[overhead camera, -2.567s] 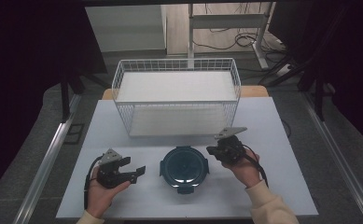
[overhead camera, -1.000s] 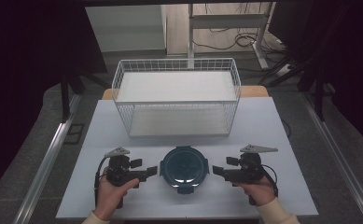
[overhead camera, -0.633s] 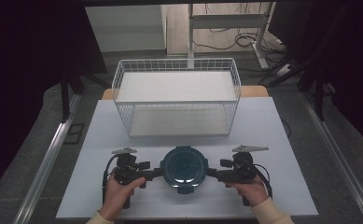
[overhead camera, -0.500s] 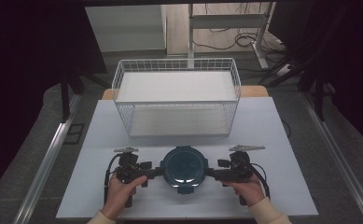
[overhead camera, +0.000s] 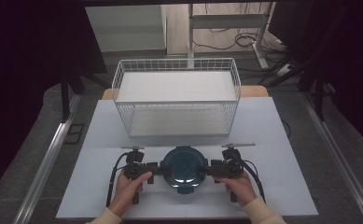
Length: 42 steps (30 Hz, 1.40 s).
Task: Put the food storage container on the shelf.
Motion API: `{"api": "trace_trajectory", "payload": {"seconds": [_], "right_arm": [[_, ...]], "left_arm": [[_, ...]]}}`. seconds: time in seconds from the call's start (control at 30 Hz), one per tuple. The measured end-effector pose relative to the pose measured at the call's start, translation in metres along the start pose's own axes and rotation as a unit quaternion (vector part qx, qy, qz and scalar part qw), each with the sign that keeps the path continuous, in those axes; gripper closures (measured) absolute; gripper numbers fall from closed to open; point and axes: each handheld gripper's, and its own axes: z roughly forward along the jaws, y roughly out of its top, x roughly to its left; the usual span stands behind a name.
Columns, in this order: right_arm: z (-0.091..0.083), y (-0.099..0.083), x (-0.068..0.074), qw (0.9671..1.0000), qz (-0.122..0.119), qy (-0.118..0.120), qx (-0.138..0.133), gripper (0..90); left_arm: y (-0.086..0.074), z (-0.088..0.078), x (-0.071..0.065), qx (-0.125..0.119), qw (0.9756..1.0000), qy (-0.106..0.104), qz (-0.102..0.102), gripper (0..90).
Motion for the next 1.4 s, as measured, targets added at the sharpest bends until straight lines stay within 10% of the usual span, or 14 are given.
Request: {"api": "trace_trajectory", "payload": {"seconds": [0.47, 0.87, 1.4], "right_arm": [[0.015, -0.008, 0.002, 0.9967, 0.061, 0.039, 0.037, 19.8], [0.002, -0.013, -0.002, 0.9908, 0.123, 0.056, 0.006, 37.7], [-0.009, -0.016, 0.004, 0.9932, 0.1, 0.053, -0.025, 41.6]], "left_arm": [[-0.005, 0.013, -0.007, 0.036, 0.999, -0.026, -0.007, 19.9], [-0.009, 0.004, -0.01, 0.023, 0.9991, -0.023, -0.027, 28.3], [-0.011, -0.005, -0.022, 0.017, 0.9998, -0.014, -0.003, 36.0]]}}
